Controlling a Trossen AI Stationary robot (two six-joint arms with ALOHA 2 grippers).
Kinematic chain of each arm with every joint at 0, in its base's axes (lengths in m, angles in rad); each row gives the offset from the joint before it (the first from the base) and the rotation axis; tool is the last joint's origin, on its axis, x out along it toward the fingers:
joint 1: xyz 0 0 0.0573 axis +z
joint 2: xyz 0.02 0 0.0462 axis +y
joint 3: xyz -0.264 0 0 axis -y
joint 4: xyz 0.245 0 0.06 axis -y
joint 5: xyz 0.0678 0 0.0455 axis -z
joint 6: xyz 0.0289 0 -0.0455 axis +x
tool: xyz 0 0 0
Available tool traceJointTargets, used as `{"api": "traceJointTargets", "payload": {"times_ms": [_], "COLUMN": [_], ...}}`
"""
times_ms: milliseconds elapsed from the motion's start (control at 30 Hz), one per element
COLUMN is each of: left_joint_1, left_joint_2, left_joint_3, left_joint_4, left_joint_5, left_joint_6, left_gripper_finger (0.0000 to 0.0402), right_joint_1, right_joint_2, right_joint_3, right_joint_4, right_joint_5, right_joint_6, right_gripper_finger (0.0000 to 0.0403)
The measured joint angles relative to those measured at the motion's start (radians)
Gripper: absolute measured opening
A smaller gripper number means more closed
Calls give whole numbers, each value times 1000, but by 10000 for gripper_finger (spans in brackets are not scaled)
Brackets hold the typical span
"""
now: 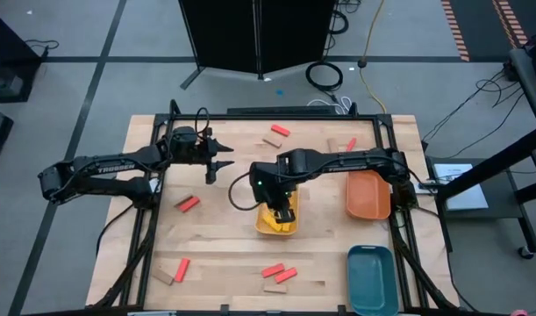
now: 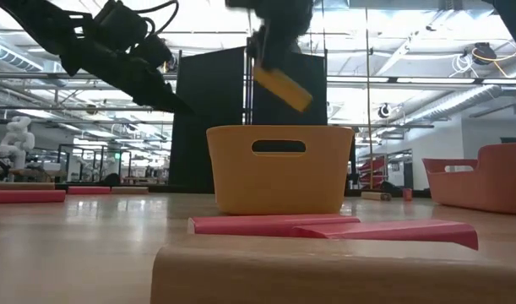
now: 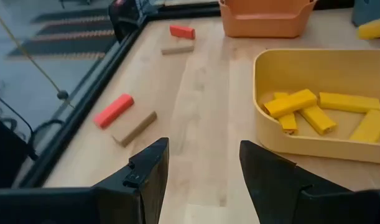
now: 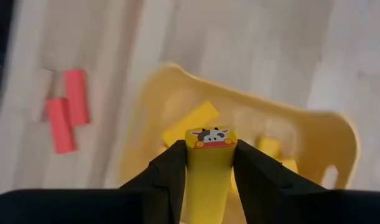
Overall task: Sort blocks
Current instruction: Put the yellow wooden block into the yellow bin, then put the brown wooden block into the blue bin
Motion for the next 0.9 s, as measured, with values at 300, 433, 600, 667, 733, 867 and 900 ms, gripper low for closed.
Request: {"api": "traceJointTargets", "payload": {"times_ms": [300,433,600,667,733,867,900], "left_joint_1": [-1,-3,-11,-11,-13,-37,-46], "left_joint_2": [0,0,0,-1,-1,-2,-2], "left_joint_3": [0,0,0,2,9,12,13], "left_joint_4": [54,72,1,-22,-35,-38,-38], "left_joint_5": [0,4,10,11,11,14,14], "left_joint_6": [-12,-57,-125,-144,-162,-243,-257], "left_gripper_finger": [193,193,193,193,193,193,193], "right_joint_1": [-41,-43,-42,-35,-23,-19,-27], "right_joint_2": [0,0,-10,-25,-53,-146,-178], "right_joint_3": [-71,-70,-54,-61,-78,-167,-202], "right_joint_4": [16,-1,-185,-225,-209,-132,-115], "right_joint_5": [-2,-3,1,12,29,44,49], "right_joint_6": [15,-10,48,66,34,-55,-72], "right_gripper_finger": [170,194,199,197,194,188,186]}}
